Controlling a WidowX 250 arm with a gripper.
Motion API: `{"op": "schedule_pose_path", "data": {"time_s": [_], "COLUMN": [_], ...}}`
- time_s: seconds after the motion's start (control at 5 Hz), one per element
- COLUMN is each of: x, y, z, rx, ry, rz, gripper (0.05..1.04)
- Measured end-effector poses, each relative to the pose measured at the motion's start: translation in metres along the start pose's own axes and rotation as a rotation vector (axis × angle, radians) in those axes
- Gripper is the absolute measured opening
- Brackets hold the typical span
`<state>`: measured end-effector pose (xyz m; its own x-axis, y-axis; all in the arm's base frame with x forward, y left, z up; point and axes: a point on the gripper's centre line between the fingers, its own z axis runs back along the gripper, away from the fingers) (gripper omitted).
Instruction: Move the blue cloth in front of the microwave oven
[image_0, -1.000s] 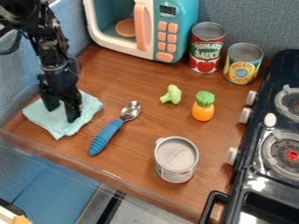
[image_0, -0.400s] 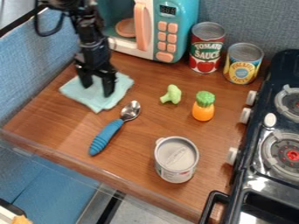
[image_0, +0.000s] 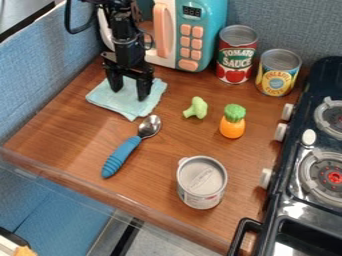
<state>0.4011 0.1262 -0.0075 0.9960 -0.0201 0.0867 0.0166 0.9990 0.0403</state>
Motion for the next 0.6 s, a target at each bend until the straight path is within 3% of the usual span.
{"op": "schedule_pose_path", "data": {"time_s": [0.2,0.4,0.6], "x": [-0.002,-0.003,-0.011], "y": [0.003,0.003,-0.001], "z": [0.003,0.036,0.044], "rx": [0.022,0.041,0.034], "ry": [0.013,-0.045,-0.047], "rz": [0.028,0.028,0.005], "gripper": [1.001,1.001,1.001]}}
